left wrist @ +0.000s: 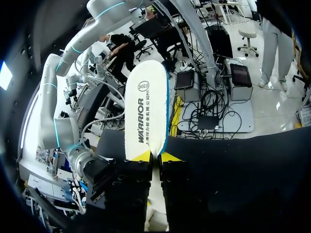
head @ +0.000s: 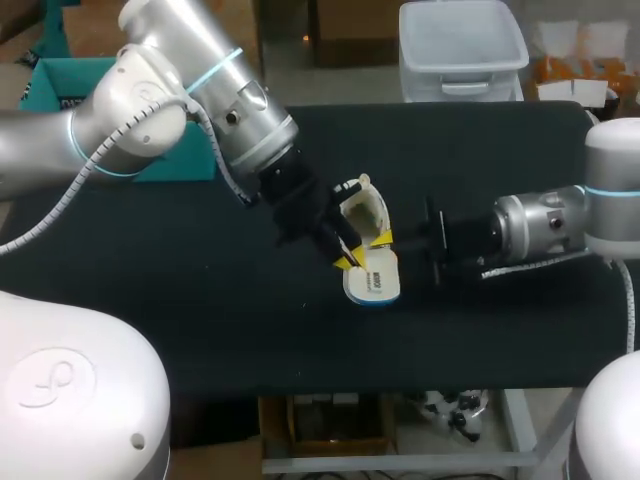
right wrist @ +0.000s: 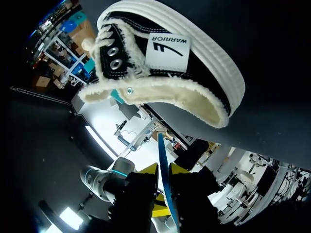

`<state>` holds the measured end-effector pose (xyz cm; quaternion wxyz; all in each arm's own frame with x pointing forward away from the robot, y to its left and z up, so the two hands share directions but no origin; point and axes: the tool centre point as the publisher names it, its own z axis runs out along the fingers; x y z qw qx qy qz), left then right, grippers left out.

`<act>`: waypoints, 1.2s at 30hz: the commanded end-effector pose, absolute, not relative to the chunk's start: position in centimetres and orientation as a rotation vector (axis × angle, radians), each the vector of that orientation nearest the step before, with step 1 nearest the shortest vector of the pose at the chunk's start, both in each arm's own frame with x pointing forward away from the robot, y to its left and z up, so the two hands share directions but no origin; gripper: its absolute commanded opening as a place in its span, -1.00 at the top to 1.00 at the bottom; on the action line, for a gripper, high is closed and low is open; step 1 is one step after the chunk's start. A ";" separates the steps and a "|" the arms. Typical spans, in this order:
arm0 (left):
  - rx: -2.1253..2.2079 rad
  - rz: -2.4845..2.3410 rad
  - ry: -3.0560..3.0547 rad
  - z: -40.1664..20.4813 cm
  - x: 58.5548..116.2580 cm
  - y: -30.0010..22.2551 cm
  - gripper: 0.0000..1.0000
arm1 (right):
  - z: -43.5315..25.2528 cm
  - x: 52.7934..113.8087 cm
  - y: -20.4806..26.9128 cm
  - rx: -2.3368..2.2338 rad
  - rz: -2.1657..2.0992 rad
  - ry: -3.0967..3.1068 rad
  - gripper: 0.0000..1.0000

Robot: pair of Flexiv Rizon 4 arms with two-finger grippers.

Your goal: Open the shoe tongue, take the insole out of the shoe, put the insole back into the shoe, and pack the shoe into the shoebox

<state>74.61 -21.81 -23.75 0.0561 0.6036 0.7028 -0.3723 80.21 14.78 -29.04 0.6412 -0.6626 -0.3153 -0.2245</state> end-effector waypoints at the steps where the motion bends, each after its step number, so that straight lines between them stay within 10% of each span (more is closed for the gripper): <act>1: 1.827 -1.136 2.135 -24.2 74.8 -22.2 1.00 | -29.3 80.2 14.8 -1.498 -0.517 -0.718 0.76; 14: 1.813 -1.139 2.156 -24.5 75.5 -22.5 1.00 | -29.4 80.3 14.8 -1.471 -0.520 -0.719 1.00; 17: 1.814 -1.133 2.157 -24.5 75.5 -22.5 0.23 | -29.4 80.2 14.6 -1.473 -0.523 -0.717 1.00; 25: 1.809 -1.125 2.179 -24.2 76.2 -22.2 -1.00 | -29.3 80.3 14.1 -1.476 -0.533 -0.714 1.00; 36: 1.808 -1.116 2.287 -23.1 79.8 -19.9 -1.00 | -28.9 80.6 13.6 -1.480 -0.497 -0.718 1.00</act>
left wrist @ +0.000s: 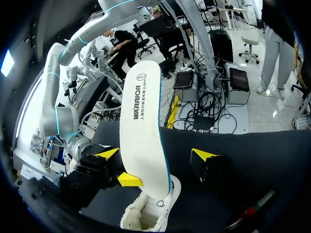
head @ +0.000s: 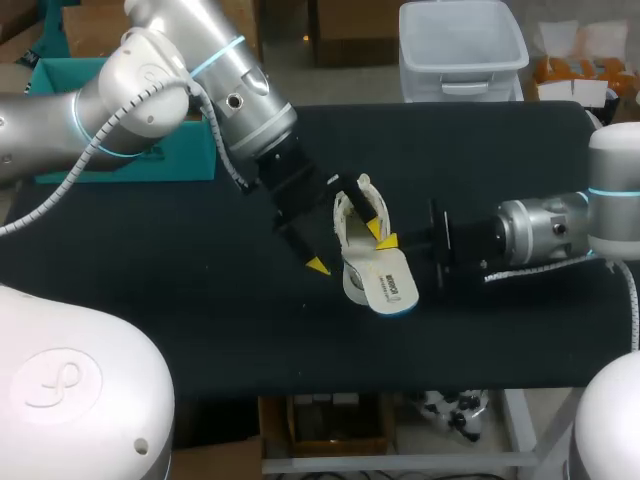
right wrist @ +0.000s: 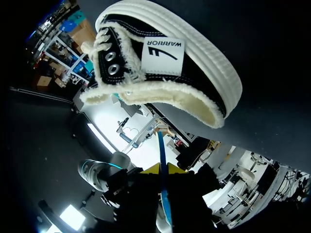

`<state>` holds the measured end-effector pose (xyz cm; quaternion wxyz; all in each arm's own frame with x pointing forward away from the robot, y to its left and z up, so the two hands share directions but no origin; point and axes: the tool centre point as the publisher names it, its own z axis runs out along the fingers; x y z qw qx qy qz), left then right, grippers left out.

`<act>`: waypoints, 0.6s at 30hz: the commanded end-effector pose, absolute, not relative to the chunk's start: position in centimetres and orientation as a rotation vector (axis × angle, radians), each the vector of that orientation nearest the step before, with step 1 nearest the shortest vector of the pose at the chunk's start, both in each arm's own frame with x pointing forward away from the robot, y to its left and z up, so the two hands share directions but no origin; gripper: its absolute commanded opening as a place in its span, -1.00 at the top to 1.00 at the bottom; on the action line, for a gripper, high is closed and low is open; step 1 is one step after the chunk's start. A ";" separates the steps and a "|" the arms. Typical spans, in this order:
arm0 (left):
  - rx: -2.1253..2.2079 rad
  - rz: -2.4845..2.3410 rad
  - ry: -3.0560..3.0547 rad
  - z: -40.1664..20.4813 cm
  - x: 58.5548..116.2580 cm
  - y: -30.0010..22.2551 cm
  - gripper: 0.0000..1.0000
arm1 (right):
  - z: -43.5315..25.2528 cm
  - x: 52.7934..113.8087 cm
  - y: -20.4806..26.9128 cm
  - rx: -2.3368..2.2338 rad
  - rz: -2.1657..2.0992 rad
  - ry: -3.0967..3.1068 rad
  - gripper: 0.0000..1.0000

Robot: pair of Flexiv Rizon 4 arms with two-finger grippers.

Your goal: Open the shoe tongue, take the insole out of the shoe, put the insole back into the shoe, and pack the shoe into the shoebox

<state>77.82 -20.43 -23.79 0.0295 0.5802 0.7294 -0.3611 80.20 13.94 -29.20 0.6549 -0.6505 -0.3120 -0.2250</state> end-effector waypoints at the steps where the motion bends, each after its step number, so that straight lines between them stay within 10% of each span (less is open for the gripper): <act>1: 1.809 -1.121 2.303 -23.1 80.3 -19.6 -1.00 | -28.8 80.7 13.6 -1.477 -0.495 -0.728 1.00; 18: 1.804 -1.111 2.564 -24.2 87.6 -16.2 -1.00 | -29.5 81.4 13.0 -1.487 -0.481 -0.743 1.00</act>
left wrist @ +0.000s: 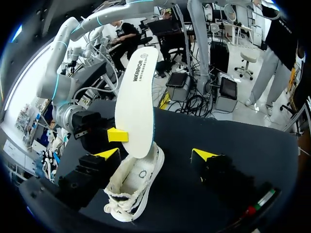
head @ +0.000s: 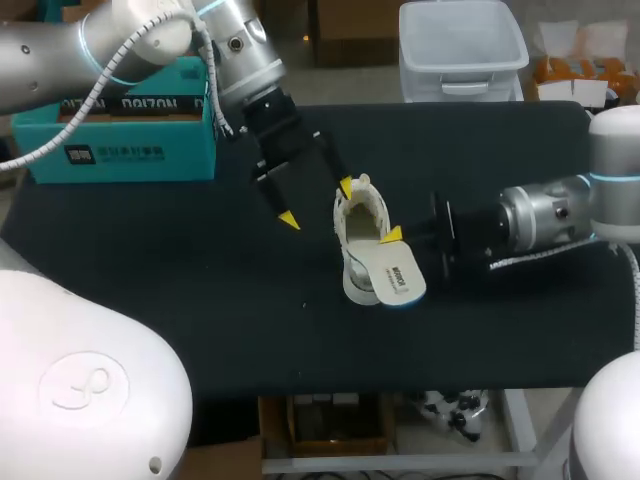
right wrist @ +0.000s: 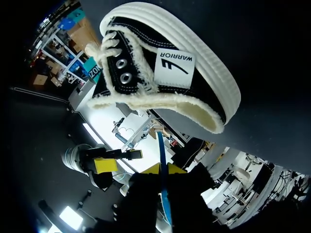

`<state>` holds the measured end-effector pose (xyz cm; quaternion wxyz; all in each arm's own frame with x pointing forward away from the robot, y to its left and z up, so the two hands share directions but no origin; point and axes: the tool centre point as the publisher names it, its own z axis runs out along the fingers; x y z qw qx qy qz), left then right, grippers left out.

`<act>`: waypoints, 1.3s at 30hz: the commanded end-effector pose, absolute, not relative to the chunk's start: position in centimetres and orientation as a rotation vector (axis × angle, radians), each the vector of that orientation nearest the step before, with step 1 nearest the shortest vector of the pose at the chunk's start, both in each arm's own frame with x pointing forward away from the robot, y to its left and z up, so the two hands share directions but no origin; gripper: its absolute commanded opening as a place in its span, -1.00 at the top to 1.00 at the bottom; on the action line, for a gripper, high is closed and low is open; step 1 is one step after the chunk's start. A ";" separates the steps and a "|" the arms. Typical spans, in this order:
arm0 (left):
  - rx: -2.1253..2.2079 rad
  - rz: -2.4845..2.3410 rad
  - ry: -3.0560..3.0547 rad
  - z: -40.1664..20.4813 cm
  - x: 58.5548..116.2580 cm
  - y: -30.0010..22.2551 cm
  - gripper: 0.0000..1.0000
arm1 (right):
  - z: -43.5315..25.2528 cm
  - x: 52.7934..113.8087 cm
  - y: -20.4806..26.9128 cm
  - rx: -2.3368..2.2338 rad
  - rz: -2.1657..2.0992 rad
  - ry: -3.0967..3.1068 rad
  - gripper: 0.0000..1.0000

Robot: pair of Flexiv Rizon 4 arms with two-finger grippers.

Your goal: Open the shoe tongue, take the insole out of the shoe, put the insole back into the shoe, and pack the shoe into the shoebox

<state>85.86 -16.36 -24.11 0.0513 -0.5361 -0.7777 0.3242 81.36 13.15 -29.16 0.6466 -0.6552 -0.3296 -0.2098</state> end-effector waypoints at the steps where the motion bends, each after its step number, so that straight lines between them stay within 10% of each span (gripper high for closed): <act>1: -1.599 0.986 -2.280 -24.2 88.0 -15.9 -1.00 | -29.5 81.4 12.9 -1.493 -0.482 -0.741 1.00; 39: -1.511 0.901 -2.348 -21.9 94.2 -13.0 -1.00 | -31.5 82.9 13.3 -1.516 -0.438 -0.712 1.00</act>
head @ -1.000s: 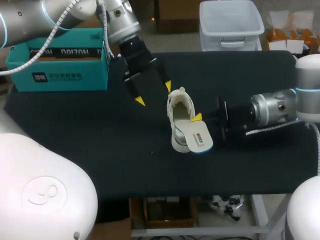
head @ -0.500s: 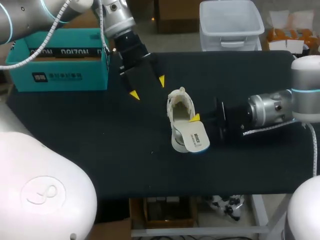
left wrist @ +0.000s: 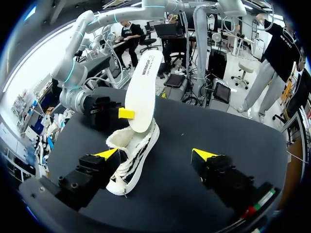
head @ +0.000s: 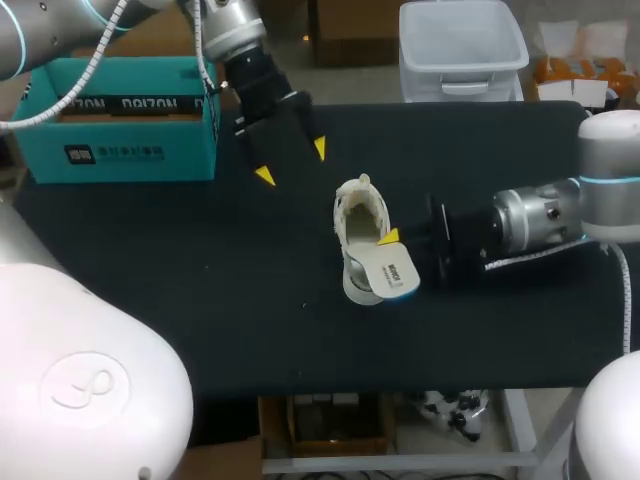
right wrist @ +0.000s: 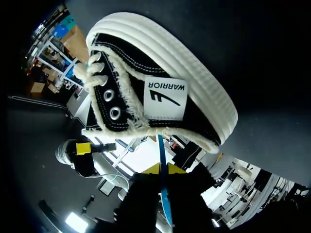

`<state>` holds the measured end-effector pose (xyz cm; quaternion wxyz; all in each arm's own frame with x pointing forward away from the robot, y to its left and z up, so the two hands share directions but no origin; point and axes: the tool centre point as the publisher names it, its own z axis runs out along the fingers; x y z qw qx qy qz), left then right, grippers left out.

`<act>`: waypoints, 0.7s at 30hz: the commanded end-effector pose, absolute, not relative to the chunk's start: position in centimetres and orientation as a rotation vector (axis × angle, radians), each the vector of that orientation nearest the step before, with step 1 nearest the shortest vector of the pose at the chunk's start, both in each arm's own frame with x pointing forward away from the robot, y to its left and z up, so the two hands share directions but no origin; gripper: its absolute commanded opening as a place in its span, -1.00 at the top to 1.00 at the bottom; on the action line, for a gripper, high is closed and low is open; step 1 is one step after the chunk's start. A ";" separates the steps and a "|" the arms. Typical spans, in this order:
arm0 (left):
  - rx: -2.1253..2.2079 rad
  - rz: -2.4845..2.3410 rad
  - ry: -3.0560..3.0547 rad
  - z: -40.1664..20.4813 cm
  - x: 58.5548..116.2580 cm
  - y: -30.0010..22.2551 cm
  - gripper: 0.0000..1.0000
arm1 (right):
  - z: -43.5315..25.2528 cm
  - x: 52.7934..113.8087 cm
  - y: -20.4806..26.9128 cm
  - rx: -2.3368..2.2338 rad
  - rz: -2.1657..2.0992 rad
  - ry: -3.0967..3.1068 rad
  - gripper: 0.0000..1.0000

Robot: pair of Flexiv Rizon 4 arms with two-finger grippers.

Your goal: Open the shoe tongue, take the insole out of the shoe, put the insole back into the shoe, and pack the shoe into the shoebox

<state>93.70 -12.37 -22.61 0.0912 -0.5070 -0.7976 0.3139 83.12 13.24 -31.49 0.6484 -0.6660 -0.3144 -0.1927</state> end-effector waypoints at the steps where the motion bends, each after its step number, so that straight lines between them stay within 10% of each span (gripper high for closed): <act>1: -1.509 0.895 -2.341 -21.9 94.4 -13.2 -1.00 | -31.5 82.9 13.3 -1.516 -0.437 -0.711 1.00; 21: -1.507 0.841 -2.318 -21.5 94.5 -13.3 -1.00 | -31.6 83.0 13.3 -1.519 -0.433 -0.713 1.00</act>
